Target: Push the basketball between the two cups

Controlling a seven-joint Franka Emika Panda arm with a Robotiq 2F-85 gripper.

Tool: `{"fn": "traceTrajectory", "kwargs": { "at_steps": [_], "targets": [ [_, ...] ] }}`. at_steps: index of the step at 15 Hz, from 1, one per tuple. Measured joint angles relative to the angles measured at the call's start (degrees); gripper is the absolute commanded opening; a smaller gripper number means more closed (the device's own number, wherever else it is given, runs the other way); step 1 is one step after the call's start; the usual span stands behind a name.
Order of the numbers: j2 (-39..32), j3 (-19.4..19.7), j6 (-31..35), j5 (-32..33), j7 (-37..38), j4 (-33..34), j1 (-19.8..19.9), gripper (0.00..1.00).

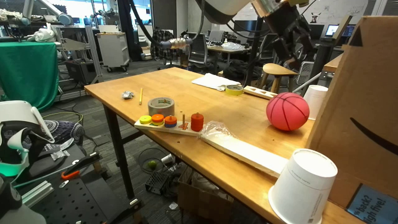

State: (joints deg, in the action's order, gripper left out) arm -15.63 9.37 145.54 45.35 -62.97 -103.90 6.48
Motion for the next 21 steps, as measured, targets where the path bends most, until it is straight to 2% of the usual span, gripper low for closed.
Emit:
{"fn": "traceTrajectory", "kwargs": {
  "at_steps": [2,4,8,13,15,21],
  "targets": [
    [2.6,-2.6,-1.5,-2.1,2.0,-2.0,-1.0,1.0],
    [4.3,-5.7,-4.7,-8.5,1.1,-3.9,-1.7,1.0],
    [4.7,-10.3,-11.8,-25.5,-7.7,-5.5,-2.0,1.0],
    [3.7,-11.9,-20.8,-42.1,-21.6,-5.0,-2.0,1.0],
    [3.4,-11.9,-24.6,-44.6,-24.4,-4.4,-1.9,1.0],
    [1.4,-11.8,-32.5,-45.6,-26.7,-1.4,-1.9,1.0]
  ]
}}
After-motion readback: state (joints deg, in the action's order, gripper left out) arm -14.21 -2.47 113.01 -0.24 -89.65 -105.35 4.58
